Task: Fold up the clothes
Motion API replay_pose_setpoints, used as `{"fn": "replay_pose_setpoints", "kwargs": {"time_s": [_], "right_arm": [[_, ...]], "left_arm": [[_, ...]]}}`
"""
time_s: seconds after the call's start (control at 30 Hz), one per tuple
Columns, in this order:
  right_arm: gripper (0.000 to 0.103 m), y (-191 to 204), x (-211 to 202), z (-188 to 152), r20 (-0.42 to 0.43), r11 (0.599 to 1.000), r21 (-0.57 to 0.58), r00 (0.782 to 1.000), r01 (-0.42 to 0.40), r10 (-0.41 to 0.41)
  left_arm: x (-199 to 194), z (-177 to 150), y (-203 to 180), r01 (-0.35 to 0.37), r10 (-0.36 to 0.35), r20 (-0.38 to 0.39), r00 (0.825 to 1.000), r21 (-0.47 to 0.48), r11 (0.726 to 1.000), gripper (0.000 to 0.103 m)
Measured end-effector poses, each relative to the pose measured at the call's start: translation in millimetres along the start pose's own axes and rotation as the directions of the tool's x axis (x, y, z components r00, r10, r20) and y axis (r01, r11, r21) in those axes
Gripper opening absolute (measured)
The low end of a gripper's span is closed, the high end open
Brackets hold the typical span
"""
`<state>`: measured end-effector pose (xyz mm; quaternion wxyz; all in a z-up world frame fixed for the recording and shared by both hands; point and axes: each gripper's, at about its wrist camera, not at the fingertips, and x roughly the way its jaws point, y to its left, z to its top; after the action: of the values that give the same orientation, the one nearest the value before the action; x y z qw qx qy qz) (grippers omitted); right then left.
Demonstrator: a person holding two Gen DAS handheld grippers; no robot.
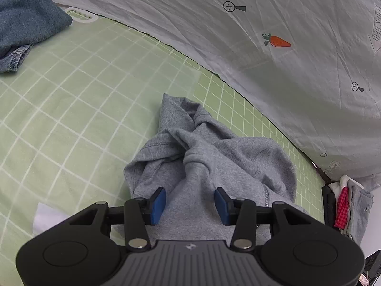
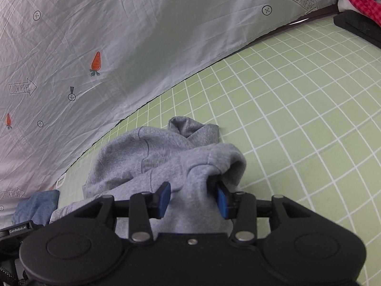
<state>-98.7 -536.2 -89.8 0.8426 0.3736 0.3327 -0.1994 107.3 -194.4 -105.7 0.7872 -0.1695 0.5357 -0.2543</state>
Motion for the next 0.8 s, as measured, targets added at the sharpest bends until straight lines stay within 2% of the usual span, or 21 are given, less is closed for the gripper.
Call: {"fn": "replay_pose_setpoints", "kwargs": {"time_s": [0.07,0.1,0.13,0.17,0.2,0.3,0.37,0.53,0.67,0.73,0.77,0.8], "right_arm": [[0.048,-2,-1,-7,-0.015,1.0,0.004,1.0,-0.005,0.005],[0.044,-1,1,-9,-0.024,1.0,0.002,1.0,-0.009,0.009],[0.031,-1,3,-11,-0.034,1.0,-0.001,0.999,-0.012,0.012],[0.024,0,5,-12,-0.041,1.0,-0.005,0.999,-0.02,0.02],[0.012,1,6,-12,-0.048,1.0,-0.008,0.998,-0.029,0.029],[0.008,9,2,-5,-0.041,0.998,-0.045,0.998,-0.045,0.044],[0.008,14,-1,4,-0.031,0.996,-0.071,0.998,-0.056,0.054],[0.008,17,7,44,-0.009,0.989,0.035,0.99,-0.141,0.141],[0.01,24,33,90,0.045,0.983,0.09,0.987,-0.158,0.154],[0.019,21,48,107,0.077,0.985,0.106,0.989,-0.136,0.128],[0.023,20,56,115,0.093,0.986,0.114,0.989,-0.124,0.114],[0.037,18,59,121,0.114,0.986,0.126,0.989,-0.112,0.098]], "left_arm": [[2,-4,2,-0.011,0.011,-0.017,1.0,-0.003,1.0,0.044],[2,-5,1,-0.006,0.006,-0.023,1.0,0.001,1.0,0.043],[3,-4,0,0.005,-0.005,-0.024,1.0,0.006,1.0,0.03],[2,-4,-1,0.018,-0.018,-0.024,1.0,0.014,1.0,0.012],[2,-3,-4,0.022,-0.022,-0.026,0.999,0.022,1.0,0.008],[-2,1,-19,0.041,-0.04,-0.012,0.999,0.083,0.996,0.007],[-3,9,-27,0.07,-0.07,-0.004,0.998,0.088,0.994,0.007],[10,52,-38,0.133,-0.135,0.031,0.99,0.058,0.989,0.007],[39,101,-37,0.11,-0.113,0.062,0.992,0.052,0.993,0.008],[49,123,-30,0.085,-0.082,0.087,0.993,-0.026,0.996,0.013],[48,128,-28,0.063,-0.058,0.117,0.991,-0.038,0.997,0.023],[48,133,-26,0.042,-0.034,0.147,0.989,-0.05,0.998,0.028]]}}
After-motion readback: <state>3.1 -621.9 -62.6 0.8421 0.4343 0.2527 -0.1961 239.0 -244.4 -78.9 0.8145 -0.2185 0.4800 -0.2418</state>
